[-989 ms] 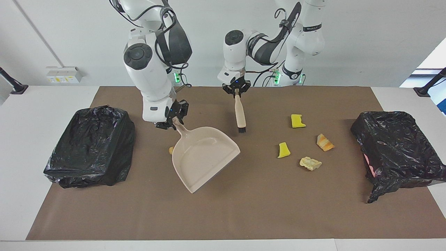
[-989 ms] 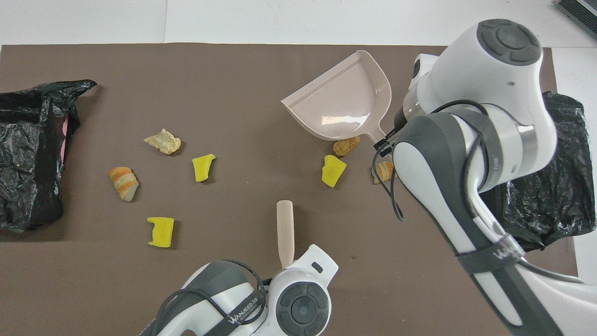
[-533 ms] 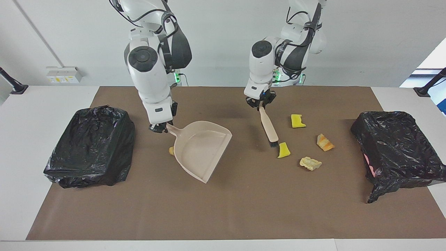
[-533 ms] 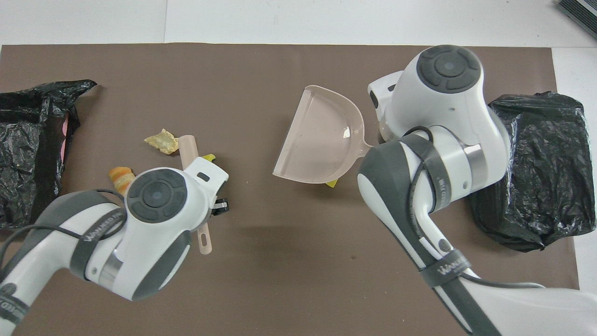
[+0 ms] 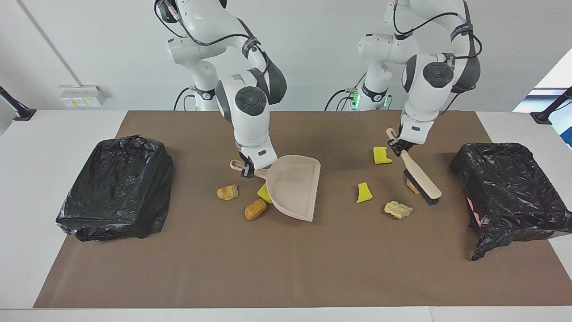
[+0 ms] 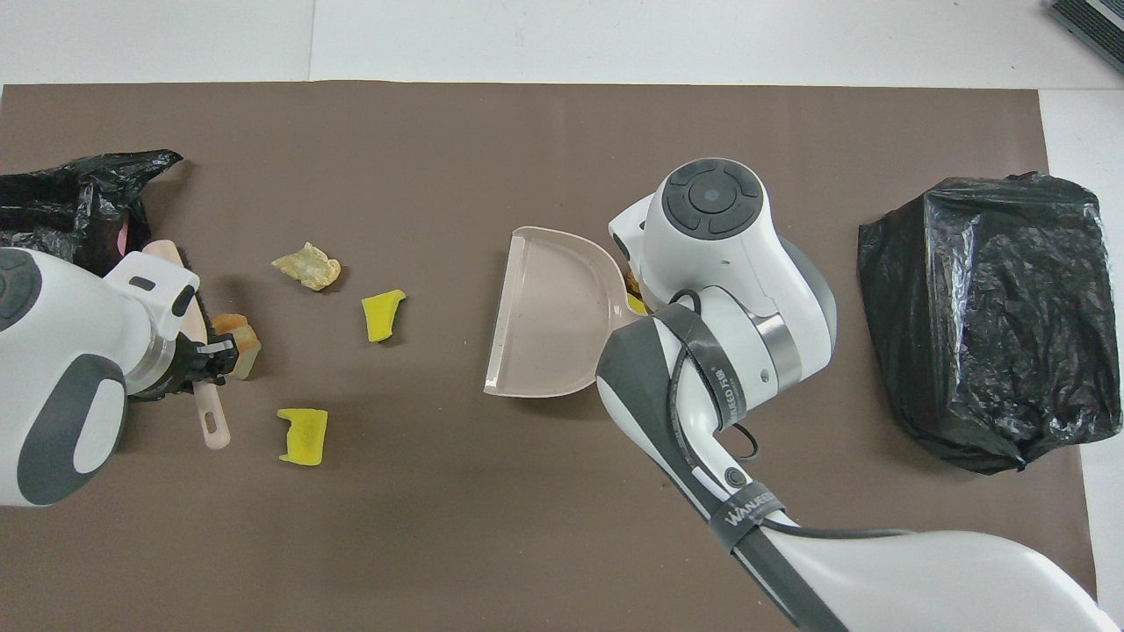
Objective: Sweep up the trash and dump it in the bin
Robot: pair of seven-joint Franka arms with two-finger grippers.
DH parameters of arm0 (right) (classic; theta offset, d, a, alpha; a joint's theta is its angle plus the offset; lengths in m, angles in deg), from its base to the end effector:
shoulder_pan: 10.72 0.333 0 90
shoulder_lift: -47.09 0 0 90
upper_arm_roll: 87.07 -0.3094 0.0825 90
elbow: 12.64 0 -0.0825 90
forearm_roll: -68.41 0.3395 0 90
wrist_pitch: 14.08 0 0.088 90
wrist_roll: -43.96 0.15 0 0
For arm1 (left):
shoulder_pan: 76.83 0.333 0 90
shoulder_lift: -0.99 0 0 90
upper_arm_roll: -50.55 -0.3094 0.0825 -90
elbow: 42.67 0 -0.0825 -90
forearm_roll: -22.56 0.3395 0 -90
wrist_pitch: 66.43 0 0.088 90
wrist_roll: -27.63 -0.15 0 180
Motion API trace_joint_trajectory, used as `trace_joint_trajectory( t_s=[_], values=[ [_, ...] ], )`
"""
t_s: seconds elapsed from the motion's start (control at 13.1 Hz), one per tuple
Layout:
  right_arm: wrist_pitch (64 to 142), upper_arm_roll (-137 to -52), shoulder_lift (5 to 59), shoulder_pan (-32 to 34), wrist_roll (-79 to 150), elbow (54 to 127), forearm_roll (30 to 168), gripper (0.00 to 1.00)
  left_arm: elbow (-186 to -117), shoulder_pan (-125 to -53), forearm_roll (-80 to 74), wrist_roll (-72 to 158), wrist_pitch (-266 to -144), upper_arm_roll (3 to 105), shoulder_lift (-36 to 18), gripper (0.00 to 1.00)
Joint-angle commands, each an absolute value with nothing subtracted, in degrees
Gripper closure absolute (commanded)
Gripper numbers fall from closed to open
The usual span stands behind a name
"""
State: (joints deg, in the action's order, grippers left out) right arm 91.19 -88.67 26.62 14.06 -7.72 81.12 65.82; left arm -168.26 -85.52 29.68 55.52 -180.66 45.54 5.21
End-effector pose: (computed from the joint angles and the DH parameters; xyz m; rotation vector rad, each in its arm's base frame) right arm 0.5339 0.2571 0.3682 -2.4167 -1.9880 0.2502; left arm 0.4613 -0.0170 0.3820 -2.9554 -0.5435 0.1380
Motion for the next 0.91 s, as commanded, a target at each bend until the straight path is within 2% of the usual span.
trace_joint_trajectory(
  t_s=[0.0,0.23,0.61,0.84],
  values=[
    [93.23,-88.74,25.91,17.22,-8.17,81.93,64.64,1.0,-171.95,-81.24,30.82,50.94,-183.5,46.59,5.65,1.0],
    [93.58,-88.74,25.91,17.14,-6.68,81.93,64.55,1.0,-175.47,-81.13,30.82,49.09,-185.78,46.59,5.39,1.0],
    [93.85,-88.74,24.85,19.67,-2.82,81.93,64.37,1.0,-173.63,-82.89,30.82,34.69,-192.73,47.03,-0.14,1.0],
    [94.28,-88.74,24.59,21.09,-0.78,82.11,64.2,1.0,-173.1,-84.91,30.65,27.03,-192.56,47.21,-0.5,1.0]
  ],
)
